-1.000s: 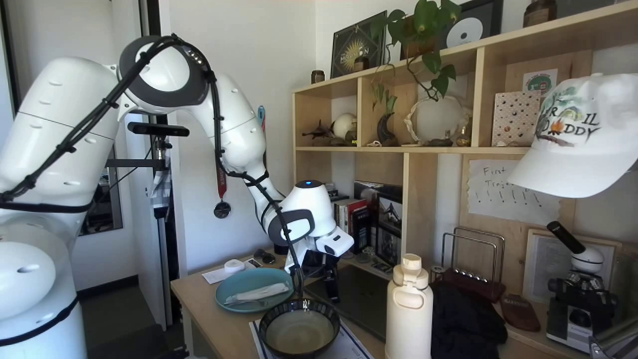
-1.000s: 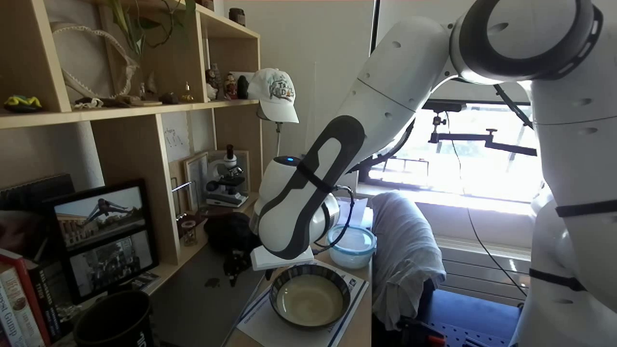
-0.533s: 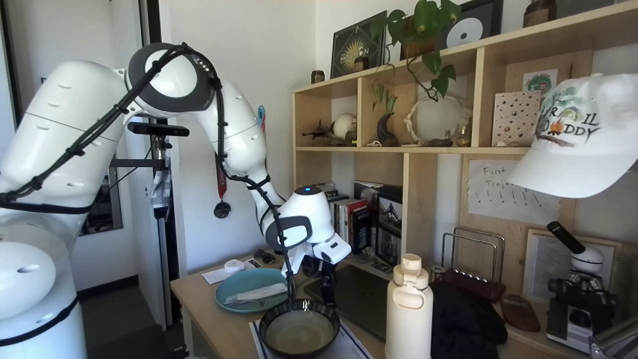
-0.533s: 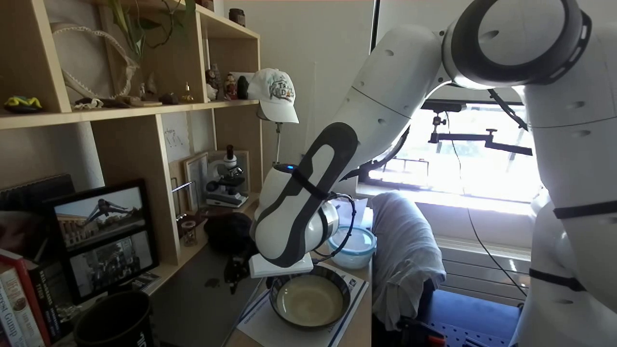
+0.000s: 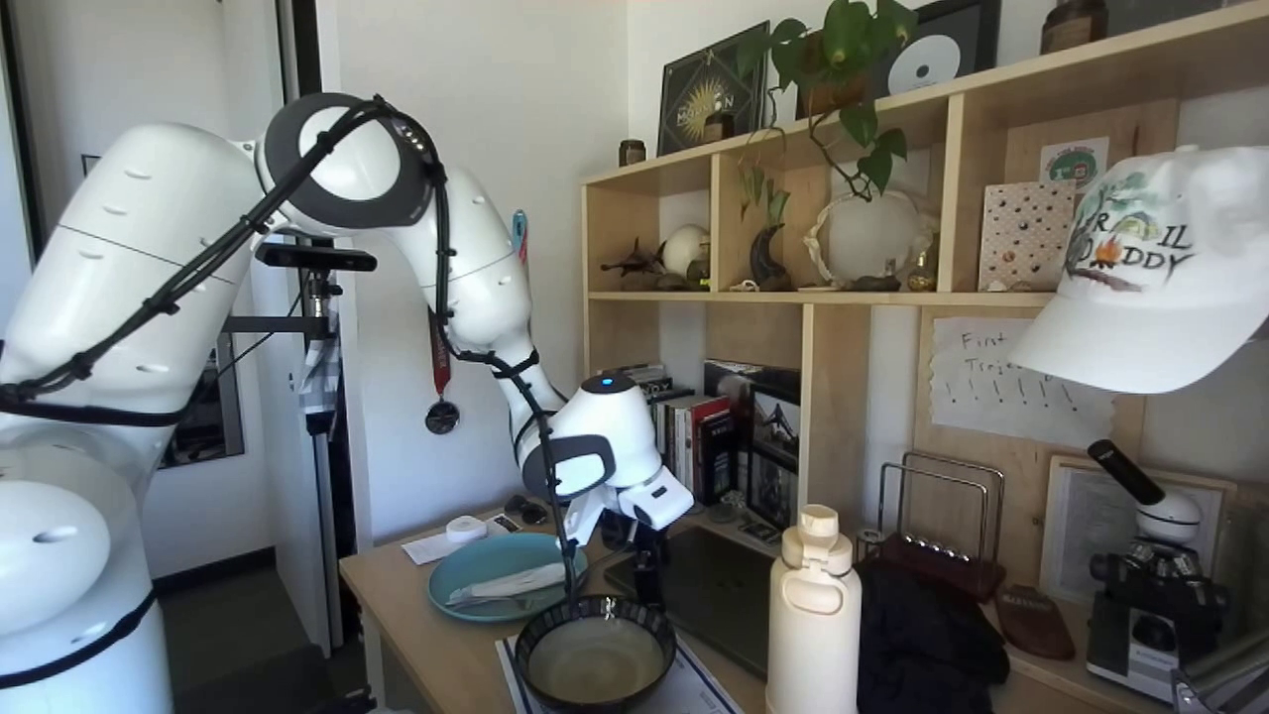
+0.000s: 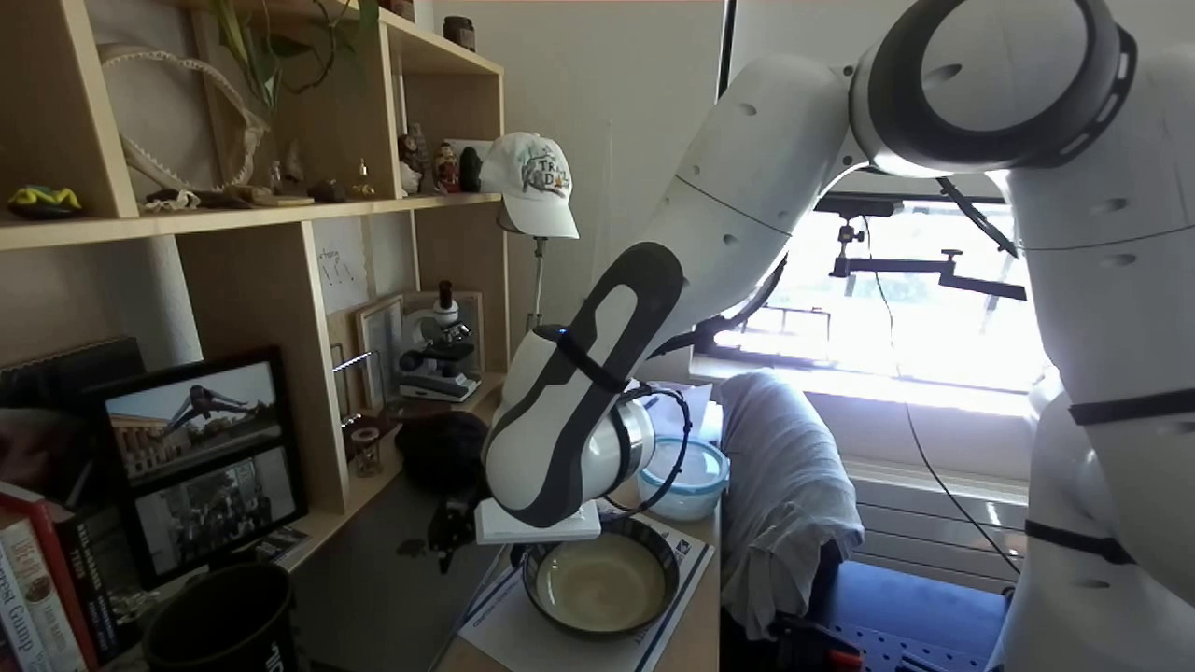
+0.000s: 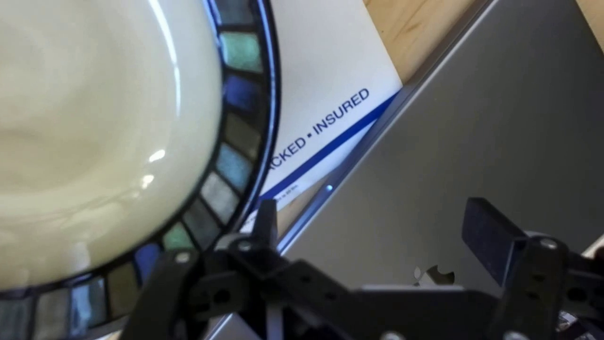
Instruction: Put the bowl on the paper and then open the laptop
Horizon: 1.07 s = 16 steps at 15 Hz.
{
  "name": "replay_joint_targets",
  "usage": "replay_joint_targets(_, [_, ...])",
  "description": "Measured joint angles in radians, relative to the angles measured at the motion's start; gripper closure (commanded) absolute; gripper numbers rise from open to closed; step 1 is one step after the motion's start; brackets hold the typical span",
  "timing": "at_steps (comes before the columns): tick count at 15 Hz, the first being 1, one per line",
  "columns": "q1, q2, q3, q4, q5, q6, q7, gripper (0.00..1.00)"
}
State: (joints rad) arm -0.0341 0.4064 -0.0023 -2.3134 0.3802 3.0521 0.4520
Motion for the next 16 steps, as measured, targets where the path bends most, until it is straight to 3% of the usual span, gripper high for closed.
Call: replay_joint_targets(16, [-0.064, 0.048, 0.074, 0.002, 0.017, 0.125, 0.0, 0.0])
